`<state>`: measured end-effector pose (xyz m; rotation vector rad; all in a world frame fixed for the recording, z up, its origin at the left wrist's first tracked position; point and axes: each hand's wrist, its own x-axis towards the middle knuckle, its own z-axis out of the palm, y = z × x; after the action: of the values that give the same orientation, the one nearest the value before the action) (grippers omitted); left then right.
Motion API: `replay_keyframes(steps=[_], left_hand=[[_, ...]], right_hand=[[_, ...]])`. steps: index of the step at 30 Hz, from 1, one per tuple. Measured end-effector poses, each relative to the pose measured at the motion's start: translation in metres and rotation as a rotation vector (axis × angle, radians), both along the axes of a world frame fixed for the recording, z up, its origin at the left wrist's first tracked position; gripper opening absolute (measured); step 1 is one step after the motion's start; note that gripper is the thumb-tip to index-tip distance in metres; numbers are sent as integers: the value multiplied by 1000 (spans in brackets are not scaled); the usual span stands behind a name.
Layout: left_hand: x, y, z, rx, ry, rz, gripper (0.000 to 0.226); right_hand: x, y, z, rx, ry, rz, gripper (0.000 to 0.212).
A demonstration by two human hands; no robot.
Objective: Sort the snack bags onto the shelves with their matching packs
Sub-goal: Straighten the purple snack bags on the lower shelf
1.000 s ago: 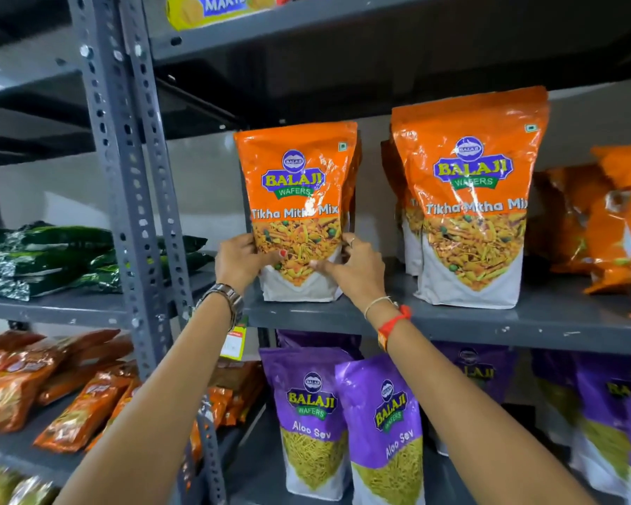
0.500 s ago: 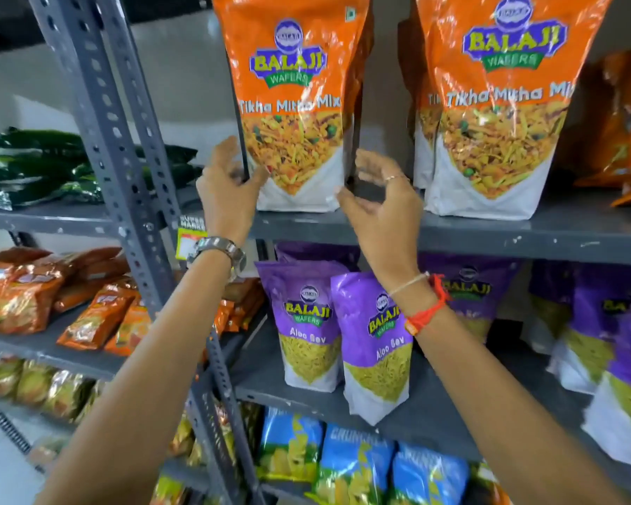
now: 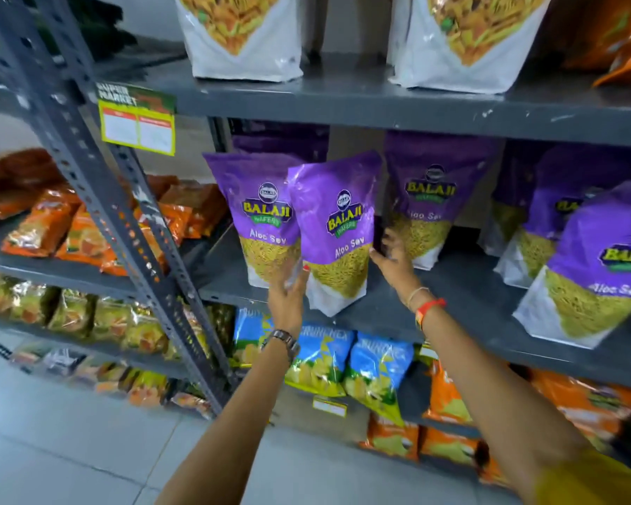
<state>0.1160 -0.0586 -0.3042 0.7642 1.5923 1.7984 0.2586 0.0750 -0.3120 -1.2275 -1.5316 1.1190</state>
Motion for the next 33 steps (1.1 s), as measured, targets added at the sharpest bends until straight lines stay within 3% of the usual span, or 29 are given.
replay_keyframes(steps=[5, 12, 15, 22, 24, 33], left_hand=[[23, 7, -14, -28, -155, -170, 47], [21, 21, -19, -63, -139, -127, 50], [21, 25, -18, -47, -124, -190, 44], [11, 45, 5, -38, -9, -271, 37], [70, 81, 7, -82, 7, -512, 37], [82, 89, -1, -133, -21, -564, 39]], right_hand=[[-6, -8, 8, -249, 98, 213, 58], [5, -10, 9, -190, 61, 211, 45], [13, -13, 10, -124, 108, 166, 30], [29, -18, 13, -49, 105, 7, 35], [96, -18, 12, -54, 168, -270, 28], [104, -33, 6, -20, 131, -359, 27]])
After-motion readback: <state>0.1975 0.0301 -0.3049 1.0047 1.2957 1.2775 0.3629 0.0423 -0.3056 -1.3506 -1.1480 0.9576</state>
